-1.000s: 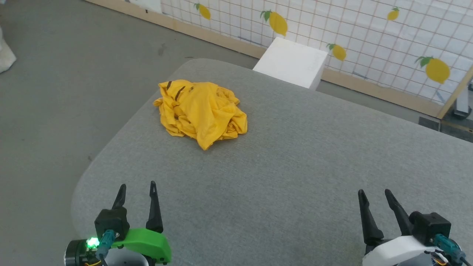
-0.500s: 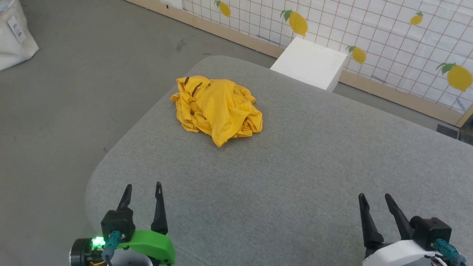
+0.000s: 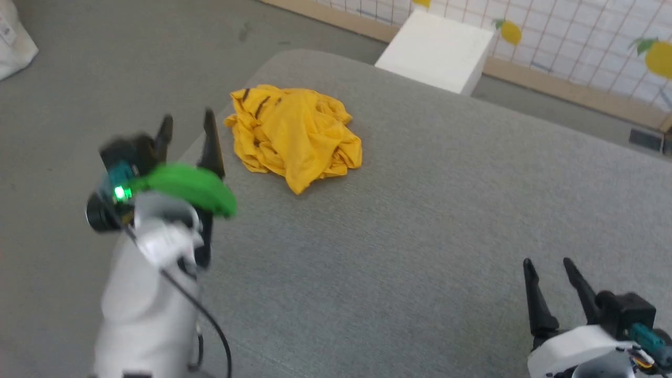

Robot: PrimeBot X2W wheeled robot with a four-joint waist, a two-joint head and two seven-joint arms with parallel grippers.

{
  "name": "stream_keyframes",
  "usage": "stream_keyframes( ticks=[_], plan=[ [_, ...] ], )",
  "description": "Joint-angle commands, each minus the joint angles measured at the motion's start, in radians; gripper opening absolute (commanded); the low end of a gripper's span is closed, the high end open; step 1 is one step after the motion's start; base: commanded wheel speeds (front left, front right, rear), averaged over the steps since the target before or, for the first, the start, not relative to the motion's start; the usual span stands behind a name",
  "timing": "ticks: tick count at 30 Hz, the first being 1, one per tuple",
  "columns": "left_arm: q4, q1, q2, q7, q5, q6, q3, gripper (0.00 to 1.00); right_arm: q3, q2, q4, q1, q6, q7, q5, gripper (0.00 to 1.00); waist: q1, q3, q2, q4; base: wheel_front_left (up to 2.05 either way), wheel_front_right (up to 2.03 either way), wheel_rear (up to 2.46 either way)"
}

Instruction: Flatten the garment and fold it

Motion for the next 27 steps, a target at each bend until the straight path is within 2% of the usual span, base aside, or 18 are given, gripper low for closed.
stream_keyframes(
  ticks=[1,9,13,19,26,27],
  plan=[
    [0.063,-0.079,0.014,0.039,-0.032,-0.011,0.011,1.00,-0.005,-0.001,-0.022,-0.016,-0.002,0.014,-0.014,1.00,0.0000,0.089,0.0000,-0.078,0.00,0.00,0.00],
    [0.351,-0.313,0.045,0.339,-0.158,-0.030,0.067,1.00,-0.046,-0.001,-0.145,-0.018,-0.002,0.083,-0.067,1.00,0.0000,0.215,0.0000,-0.208,0.00,0.00,0.00],
    [0.433,-0.360,0.042,0.425,-0.189,-0.029,0.074,1.00,-0.069,-0.001,-0.192,-0.012,-0.002,0.103,-0.082,1.00,0.0000,0.261,0.0000,-0.237,0.00,0.00,0.00],
    [0.527,-0.386,0.030,0.484,-0.191,-0.020,0.054,1.00,-0.078,-0.001,-0.241,-0.013,-0.002,0.121,-0.091,1.00,0.0000,0.309,0.0000,-0.251,0.00,0.00,0.00],
    [0.623,-0.370,-0.002,0.501,-0.182,0.000,0.025,1.00,-0.084,-0.001,-0.263,-0.010,-0.002,0.136,-0.086,1.00,0.0000,0.327,0.0000,-0.244,0.00,0.00,0.00],
    [0.629,-0.369,-0.007,0.488,-0.187,-0.001,0.027,0.84,-0.085,-0.001,-0.265,-0.009,-0.002,0.138,-0.085,1.00,0.0000,0.328,0.0000,-0.241,0.00,0.00,0.00]
  ],
)
